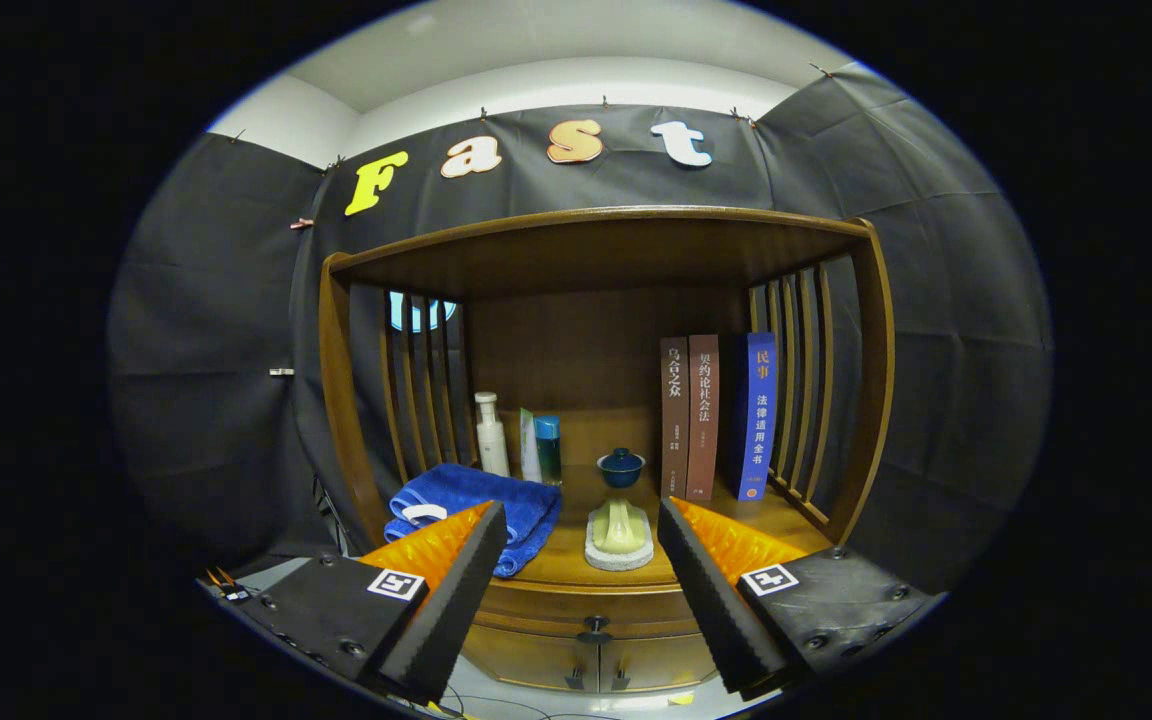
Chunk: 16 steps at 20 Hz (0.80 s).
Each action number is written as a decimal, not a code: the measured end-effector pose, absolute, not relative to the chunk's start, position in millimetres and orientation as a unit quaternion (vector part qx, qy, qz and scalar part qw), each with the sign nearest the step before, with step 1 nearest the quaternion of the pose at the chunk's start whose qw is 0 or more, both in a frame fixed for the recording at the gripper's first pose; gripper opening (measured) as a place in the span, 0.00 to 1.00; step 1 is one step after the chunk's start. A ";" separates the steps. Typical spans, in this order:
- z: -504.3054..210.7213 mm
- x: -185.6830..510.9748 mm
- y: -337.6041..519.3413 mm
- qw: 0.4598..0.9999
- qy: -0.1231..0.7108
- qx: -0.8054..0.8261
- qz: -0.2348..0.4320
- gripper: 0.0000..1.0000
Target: Pull open the drawer, take out the items inside it, and place them on the countertop above the cabinet.
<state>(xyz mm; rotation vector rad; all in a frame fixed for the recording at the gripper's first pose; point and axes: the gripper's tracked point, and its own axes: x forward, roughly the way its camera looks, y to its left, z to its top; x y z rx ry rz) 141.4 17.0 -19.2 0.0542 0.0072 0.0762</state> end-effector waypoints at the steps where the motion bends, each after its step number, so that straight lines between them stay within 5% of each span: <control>1: -20.0 141.7 15.8 0.999 0.004 0.027 0.037 0.99; 16: -20.7 141.3 2.7 0.999 0.003 0.038 0.026 0.99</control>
